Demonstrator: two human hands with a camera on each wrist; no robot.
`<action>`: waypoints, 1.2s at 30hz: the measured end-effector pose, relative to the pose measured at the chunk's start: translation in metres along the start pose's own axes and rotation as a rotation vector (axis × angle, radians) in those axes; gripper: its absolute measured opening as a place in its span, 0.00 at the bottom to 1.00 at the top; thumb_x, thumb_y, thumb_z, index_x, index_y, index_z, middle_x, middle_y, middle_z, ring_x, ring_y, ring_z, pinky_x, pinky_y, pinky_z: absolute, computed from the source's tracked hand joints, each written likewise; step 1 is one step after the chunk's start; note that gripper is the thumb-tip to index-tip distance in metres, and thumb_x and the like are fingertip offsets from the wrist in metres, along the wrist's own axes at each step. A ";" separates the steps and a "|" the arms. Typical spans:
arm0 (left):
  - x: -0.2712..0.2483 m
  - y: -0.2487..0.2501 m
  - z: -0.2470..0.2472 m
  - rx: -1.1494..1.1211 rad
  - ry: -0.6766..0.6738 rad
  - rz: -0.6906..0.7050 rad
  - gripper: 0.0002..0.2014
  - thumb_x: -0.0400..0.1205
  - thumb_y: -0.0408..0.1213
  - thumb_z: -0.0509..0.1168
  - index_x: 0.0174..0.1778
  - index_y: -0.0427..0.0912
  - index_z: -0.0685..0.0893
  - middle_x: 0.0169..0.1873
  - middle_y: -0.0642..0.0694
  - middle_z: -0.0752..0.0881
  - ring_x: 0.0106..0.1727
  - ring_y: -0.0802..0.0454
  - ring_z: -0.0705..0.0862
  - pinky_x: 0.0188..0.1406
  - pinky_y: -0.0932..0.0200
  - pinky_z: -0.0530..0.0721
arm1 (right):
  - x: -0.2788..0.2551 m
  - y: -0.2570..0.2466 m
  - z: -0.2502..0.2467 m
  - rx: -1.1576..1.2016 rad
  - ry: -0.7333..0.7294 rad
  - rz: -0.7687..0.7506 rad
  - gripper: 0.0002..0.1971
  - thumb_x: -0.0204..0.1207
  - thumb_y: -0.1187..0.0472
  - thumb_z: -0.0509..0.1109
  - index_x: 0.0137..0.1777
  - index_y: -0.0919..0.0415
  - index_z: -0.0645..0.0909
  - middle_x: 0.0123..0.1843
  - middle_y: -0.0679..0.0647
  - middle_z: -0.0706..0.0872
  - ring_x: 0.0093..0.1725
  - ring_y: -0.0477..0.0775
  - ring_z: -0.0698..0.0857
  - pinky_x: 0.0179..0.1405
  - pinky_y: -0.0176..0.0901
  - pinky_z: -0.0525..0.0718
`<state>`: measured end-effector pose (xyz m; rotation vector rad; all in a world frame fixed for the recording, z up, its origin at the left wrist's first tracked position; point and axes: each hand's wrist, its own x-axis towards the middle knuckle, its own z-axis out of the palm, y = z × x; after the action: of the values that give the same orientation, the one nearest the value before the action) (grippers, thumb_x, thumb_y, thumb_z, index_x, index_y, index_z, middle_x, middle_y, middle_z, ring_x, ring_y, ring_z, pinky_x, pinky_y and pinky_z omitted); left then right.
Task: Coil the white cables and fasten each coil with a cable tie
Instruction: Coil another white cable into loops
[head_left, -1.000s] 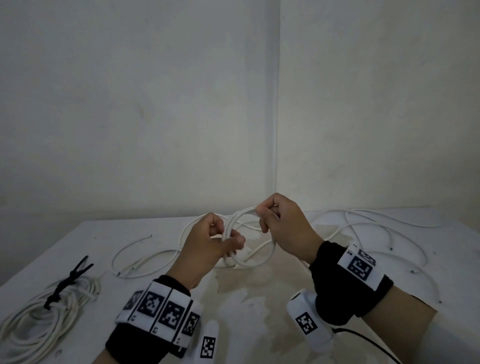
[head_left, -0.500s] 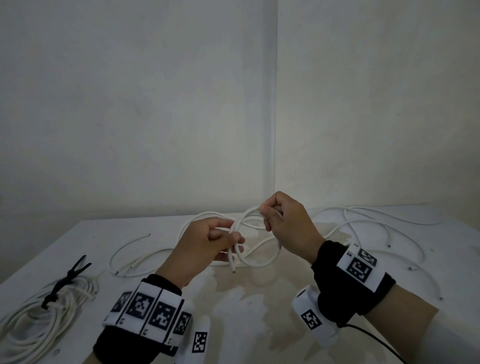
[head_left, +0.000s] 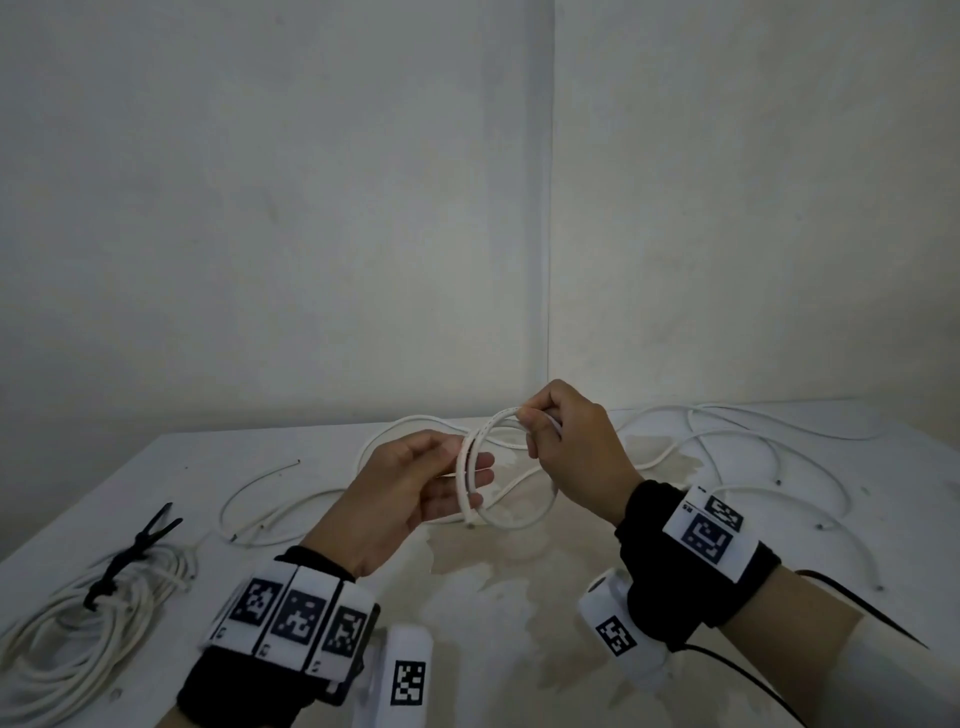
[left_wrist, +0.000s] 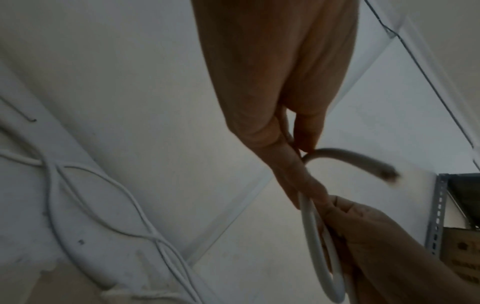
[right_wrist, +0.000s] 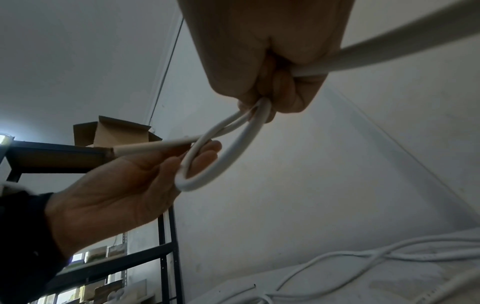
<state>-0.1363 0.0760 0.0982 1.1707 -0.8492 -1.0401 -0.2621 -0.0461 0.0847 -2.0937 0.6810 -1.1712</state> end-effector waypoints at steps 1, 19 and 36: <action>-0.001 -0.001 -0.001 0.014 -0.009 0.011 0.10 0.84 0.30 0.55 0.45 0.31 0.81 0.40 0.40 0.91 0.42 0.49 0.91 0.34 0.60 0.89 | -0.001 0.000 0.000 0.008 -0.002 -0.001 0.15 0.79 0.64 0.64 0.33 0.49 0.68 0.28 0.48 0.78 0.30 0.47 0.76 0.33 0.33 0.72; 0.007 -0.018 -0.008 0.636 0.024 0.212 0.08 0.75 0.28 0.71 0.39 0.48 0.85 0.26 0.56 0.84 0.29 0.61 0.83 0.34 0.67 0.84 | -0.008 0.004 -0.001 0.058 -0.115 0.120 0.11 0.80 0.63 0.63 0.35 0.55 0.71 0.22 0.47 0.79 0.20 0.39 0.75 0.24 0.26 0.69; 0.018 -0.021 -0.007 0.597 0.105 0.185 0.11 0.85 0.40 0.55 0.41 0.41 0.78 0.27 0.49 0.78 0.30 0.56 0.80 0.42 0.59 0.78 | -0.006 0.004 -0.007 0.163 -0.139 0.154 0.11 0.80 0.65 0.63 0.36 0.57 0.72 0.25 0.49 0.82 0.17 0.41 0.70 0.20 0.28 0.68</action>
<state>-0.1285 0.0599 0.0764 1.5897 -1.2036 -0.5758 -0.2713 -0.0464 0.0818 -1.9290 0.6465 -0.9545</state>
